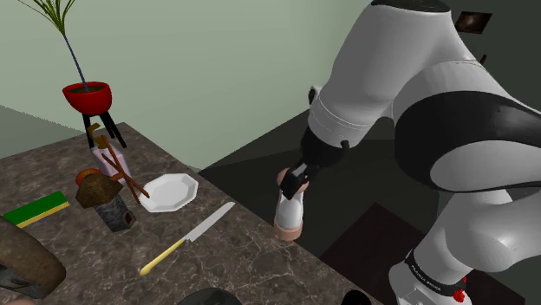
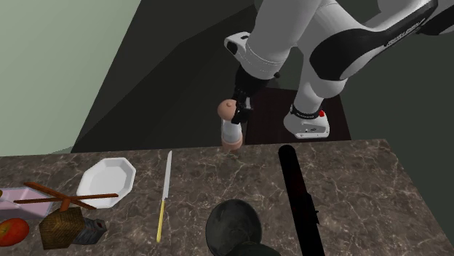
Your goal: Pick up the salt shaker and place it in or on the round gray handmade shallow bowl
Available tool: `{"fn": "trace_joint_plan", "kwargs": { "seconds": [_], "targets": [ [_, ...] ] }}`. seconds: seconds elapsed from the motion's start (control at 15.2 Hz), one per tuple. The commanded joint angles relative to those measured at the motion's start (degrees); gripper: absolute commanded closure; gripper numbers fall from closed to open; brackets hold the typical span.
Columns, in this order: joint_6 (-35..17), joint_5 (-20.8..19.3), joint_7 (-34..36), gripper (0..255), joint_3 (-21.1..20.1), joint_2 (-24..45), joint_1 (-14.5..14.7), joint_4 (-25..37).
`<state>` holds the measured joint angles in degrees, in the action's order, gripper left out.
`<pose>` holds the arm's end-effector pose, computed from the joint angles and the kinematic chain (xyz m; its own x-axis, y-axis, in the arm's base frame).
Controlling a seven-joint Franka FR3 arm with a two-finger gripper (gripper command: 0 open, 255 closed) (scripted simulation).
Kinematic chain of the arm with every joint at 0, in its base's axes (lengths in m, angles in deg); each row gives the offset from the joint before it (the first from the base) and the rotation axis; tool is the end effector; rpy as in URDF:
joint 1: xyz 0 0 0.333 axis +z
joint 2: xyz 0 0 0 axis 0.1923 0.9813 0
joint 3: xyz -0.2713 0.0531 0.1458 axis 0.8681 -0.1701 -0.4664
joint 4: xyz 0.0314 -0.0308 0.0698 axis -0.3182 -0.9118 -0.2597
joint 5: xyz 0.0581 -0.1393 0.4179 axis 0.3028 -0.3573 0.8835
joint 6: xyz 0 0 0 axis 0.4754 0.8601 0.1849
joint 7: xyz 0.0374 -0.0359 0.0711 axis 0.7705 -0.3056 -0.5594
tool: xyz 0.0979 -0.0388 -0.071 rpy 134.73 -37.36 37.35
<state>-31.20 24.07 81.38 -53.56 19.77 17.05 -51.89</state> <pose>0.3055 0.3295 0.5070 0.9525 0.1377 0.2717 0.1241 -0.9900 0.0667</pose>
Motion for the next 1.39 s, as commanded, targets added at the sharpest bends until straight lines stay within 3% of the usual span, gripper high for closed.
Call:
{"fn": "trace_joint_plan", "kwargs": {
  "seconds": [0.0, 0.07, 0.59, 0.99, 1.12, 1.19, 1.25, 1.32],
  "targets": [
    [1.37, -0.33, -0.23, 255, 0.53, -0.01, -0.17, 1.32],
    [1.85, -0.43, -0.27, 255, 0.68, 0.01, -0.22, 1.82],
    [5.96, -2.41, 11.13, 255, -11.85, 9.97, -4.97, 17.48],
    [9.97, -8.26, 21.47, 255, -26.78, 20.47, -13.32, 31.97],
    [11.75, -12.08, 25.88, 255, -35.47, 25.28, -18.83, 37.56],
    [12.83, -14.68, 28.44, 255, -42.00, 28.15, -23.32, 40.56],
    [14.07, -16.94, 30.65, 255, -51.59, 30.47, -31.04, 43.72],
    [15.26, -15.86, 30.55, 255, -60.75, 29.30, -40.45, 47.01]
  ]
}}
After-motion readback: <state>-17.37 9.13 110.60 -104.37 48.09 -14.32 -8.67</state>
